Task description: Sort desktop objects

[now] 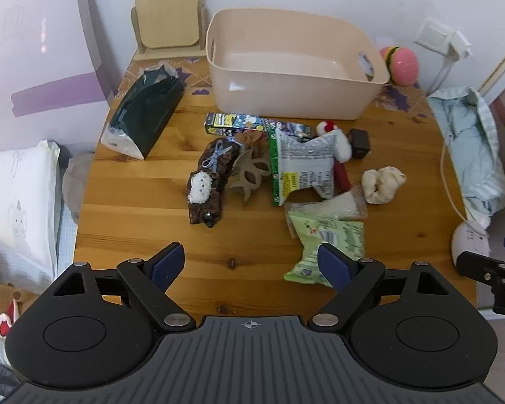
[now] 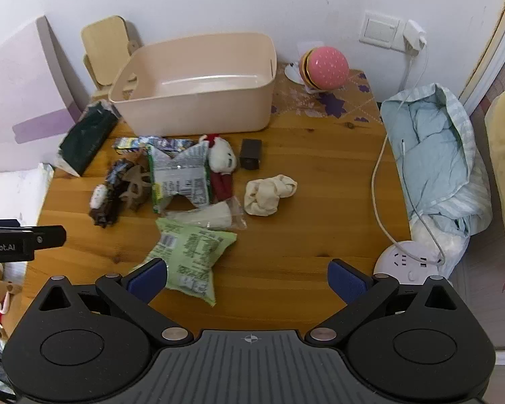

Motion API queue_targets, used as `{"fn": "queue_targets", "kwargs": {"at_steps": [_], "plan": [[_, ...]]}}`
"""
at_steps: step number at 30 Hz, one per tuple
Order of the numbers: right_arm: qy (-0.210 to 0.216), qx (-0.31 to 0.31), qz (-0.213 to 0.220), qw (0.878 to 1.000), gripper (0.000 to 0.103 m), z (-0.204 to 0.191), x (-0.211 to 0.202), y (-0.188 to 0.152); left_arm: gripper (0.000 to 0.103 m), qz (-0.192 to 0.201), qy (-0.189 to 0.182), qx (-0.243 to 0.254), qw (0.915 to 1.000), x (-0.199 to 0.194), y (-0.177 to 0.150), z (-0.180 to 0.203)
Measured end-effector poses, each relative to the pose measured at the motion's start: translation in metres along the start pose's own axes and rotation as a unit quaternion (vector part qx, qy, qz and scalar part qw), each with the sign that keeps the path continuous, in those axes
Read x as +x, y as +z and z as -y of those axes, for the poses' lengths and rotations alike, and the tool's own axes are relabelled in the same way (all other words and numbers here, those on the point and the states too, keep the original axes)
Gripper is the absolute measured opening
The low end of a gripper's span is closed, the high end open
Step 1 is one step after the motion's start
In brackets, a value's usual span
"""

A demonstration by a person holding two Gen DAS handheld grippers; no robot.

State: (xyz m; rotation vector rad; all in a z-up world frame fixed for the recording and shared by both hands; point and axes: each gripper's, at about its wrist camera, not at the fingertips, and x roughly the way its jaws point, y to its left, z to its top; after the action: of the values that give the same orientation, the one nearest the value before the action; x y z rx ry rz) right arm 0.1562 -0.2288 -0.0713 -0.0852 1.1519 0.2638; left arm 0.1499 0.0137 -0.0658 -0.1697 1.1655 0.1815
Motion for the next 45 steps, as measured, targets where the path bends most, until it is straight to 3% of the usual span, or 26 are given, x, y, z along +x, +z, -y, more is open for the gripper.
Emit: {"fn": "queue_targets", "kwargs": {"at_steps": [11,15,20,24,32,37,45], "plan": [[0.026,-0.036,-0.009,0.999,0.103,0.018,0.063,0.027,0.088,-0.02,0.039,-0.005,0.999,0.058,0.027,0.0],[0.032,-0.056,0.008,0.998,0.103,0.024,0.084,0.038,0.088,-0.021,0.057,-0.003,0.9981,0.083,0.041,0.0],[0.03,-0.078,0.025,0.996,0.103,0.029,0.113,0.051,0.088,-0.029,0.08,-0.001,0.9964,0.119,0.055,-0.005],[0.021,-0.088,0.013,0.996,0.103,0.032,0.137,0.062,0.088,-0.039,0.093,-0.006,0.9949,0.143,0.064,-0.012],[0.012,-0.081,-0.011,0.997,0.103,0.045,0.174,0.072,0.088,-0.043,0.104,-0.028,0.9933,0.171,0.082,-0.027],[-0.021,-0.089,-0.029,0.995,0.103,0.045,0.192,0.075,0.088,-0.047,0.091,-0.02,0.9945,0.186,0.088,-0.031],[0.003,-0.087,-0.019,0.996,0.103,0.043,0.2,0.081,0.088,-0.06,0.084,-0.004,0.9946,0.188,0.089,-0.034]]}}
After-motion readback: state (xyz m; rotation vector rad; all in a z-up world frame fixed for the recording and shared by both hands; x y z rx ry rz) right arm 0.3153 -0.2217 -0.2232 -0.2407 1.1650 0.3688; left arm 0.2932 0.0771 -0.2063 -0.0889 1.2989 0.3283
